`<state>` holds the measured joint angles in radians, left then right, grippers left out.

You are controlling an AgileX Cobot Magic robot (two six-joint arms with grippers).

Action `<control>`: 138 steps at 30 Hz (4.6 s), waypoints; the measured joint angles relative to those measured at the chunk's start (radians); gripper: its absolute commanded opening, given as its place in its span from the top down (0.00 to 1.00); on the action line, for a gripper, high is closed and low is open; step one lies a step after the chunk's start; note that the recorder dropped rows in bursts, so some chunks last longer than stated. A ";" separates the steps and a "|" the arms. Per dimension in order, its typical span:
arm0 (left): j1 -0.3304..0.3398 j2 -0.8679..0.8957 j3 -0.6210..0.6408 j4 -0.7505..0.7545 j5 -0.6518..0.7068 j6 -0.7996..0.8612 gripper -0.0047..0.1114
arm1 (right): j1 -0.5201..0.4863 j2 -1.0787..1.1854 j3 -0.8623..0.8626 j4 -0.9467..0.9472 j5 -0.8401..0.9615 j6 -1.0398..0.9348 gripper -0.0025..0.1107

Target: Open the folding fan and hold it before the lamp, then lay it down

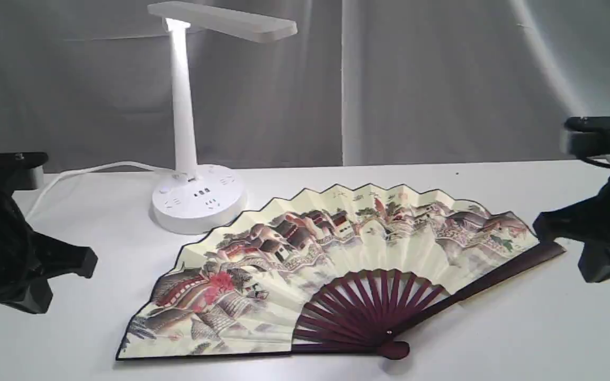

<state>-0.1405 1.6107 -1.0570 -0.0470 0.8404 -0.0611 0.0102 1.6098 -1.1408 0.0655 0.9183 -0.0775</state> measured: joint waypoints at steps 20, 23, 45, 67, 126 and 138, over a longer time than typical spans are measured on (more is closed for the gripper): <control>0.000 0.000 0.000 0.096 0.069 -0.047 0.96 | -0.142 -0.155 0.139 -0.012 -0.070 -0.001 0.98; 0.002 0.000 0.000 0.118 0.091 -0.052 0.96 | -0.142 -0.198 0.170 -0.008 -0.096 -0.013 0.98; 0.149 -0.161 0.000 0.047 0.106 0.011 0.96 | -0.081 -0.257 0.195 -0.004 -0.101 -0.069 0.98; 0.149 -0.549 0.000 0.047 0.183 0.034 0.96 | -0.081 -0.469 0.195 -0.010 -0.043 -0.054 0.98; 0.149 -1.609 0.333 0.047 0.041 0.038 0.96 | -0.057 -1.607 0.467 -0.075 -0.027 -0.001 0.98; 0.149 -1.607 0.783 0.009 -0.412 0.038 0.96 | -0.057 -1.607 0.833 -0.072 -0.471 0.026 0.98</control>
<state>0.0082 0.0032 -0.2735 -0.0376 0.4279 -0.0233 -0.0468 0.0029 -0.3080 -0.0068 0.4469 -0.0516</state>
